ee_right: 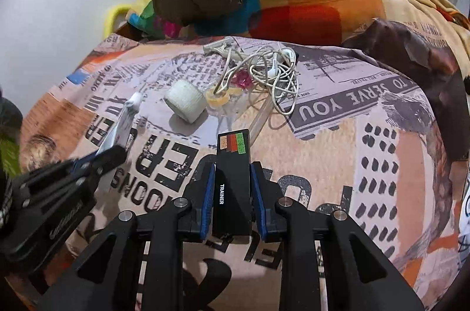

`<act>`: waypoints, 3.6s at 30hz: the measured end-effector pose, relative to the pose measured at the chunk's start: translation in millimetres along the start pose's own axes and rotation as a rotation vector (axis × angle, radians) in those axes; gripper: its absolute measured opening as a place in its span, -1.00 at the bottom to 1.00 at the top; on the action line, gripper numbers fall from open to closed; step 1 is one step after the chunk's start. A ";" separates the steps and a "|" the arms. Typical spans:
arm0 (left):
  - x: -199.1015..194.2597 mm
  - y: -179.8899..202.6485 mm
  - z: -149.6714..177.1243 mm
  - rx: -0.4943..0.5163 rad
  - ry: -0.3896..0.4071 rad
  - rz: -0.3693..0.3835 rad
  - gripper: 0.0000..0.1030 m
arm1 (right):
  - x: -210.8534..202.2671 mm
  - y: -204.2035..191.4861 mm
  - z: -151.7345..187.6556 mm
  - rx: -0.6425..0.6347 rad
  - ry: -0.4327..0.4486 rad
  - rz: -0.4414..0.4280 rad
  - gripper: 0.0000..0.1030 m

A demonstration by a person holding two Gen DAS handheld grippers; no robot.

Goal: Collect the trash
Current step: 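Grasp the toothpaste tube with the left tool while the right tool grasps the black card, then carry the toothpaste tube and black card with both tools over the white bin, then open the left tool over the bin while the right tool releases the card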

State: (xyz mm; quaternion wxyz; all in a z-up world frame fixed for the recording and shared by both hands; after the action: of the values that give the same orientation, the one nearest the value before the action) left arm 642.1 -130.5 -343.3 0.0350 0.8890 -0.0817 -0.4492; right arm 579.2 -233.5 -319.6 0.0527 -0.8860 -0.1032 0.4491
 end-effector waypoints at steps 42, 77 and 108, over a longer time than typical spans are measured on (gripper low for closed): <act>-297.2 -123.9 79.4 -0.109 0.268 -0.138 -0.96 | -185.2 -199.7 24.3 -0.204 0.185 -0.249 -0.57; -318.9 -358.6 352.0 -0.648 0.056 -0.332 -0.96 | -108.6 -439.2 226.7 -0.683 -0.210 -0.450 -0.57; -122.6 -415.3 530.0 -1.017 -0.395 -0.215 -0.96 | 104.2 -439.7 387.7 -0.637 -0.834 -0.290 -0.57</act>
State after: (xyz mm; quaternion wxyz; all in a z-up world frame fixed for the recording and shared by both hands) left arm 191.6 305.9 -617.2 0.3975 0.6624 0.2315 -0.5913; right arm 266.9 218.7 -548.7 -0.2022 -0.5816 -0.3673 0.6971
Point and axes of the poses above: each gripper's, at about its wrist camera, not at the fingertips, and x roughly the way its jaws point, y to its right, z to its underside, the point moved 9 cm from there along x, roughly the way its jaws point, and after that the axes turned 2 degrees about -x, right-handed, at the moved point
